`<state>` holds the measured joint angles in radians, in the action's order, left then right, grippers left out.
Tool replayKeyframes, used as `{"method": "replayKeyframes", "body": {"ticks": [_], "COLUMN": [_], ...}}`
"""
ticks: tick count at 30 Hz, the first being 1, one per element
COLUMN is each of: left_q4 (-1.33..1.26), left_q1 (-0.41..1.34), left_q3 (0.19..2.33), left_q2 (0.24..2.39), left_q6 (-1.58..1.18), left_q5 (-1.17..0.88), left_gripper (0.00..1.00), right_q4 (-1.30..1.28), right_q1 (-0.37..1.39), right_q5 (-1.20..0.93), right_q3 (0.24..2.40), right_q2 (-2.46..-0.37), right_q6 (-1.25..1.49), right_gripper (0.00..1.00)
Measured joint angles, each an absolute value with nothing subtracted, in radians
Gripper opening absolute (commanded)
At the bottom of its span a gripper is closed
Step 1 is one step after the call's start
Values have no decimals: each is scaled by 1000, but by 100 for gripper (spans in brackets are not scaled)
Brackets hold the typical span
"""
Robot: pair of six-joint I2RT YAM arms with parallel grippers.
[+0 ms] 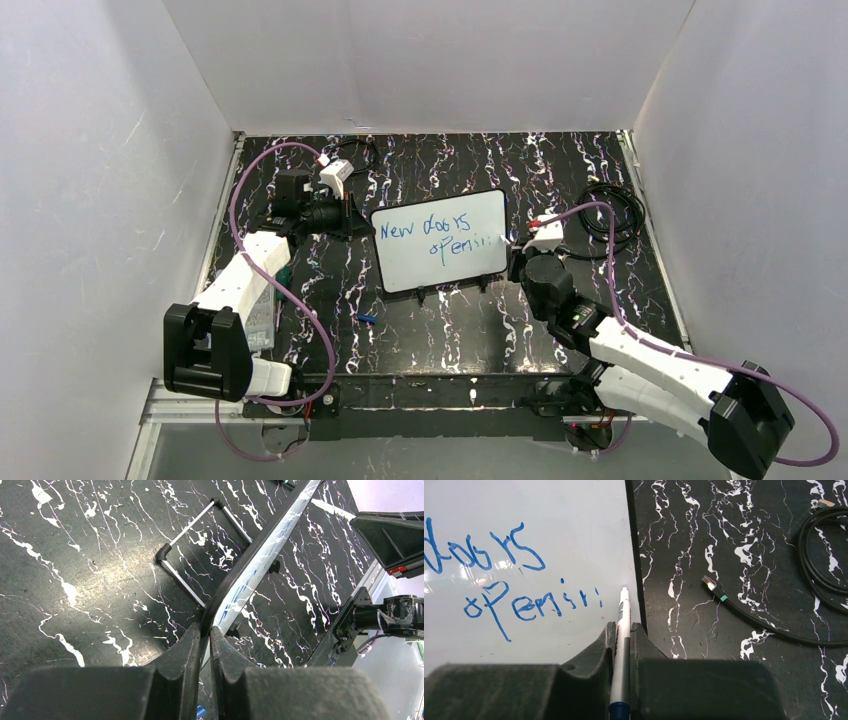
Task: Write a sentence on the whiteboard
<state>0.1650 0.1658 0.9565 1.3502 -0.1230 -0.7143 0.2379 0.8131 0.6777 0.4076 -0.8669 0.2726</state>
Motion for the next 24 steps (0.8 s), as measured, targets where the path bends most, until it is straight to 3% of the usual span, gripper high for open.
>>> {"method": "replayKeyframes", "body": {"ticks": [24], "left_q4": [165], "left_q1": [166], "left_q3": [957], "left_q2": [1350], "left_q6": [-123], "left_q5": [-714], "left_gripper": [0], "right_q4": [226], "right_q1": [805], "right_q5": [609], "right_q3": [408], "right_q2": [-869], "right_q6": [311], "right_gripper": [1]}}
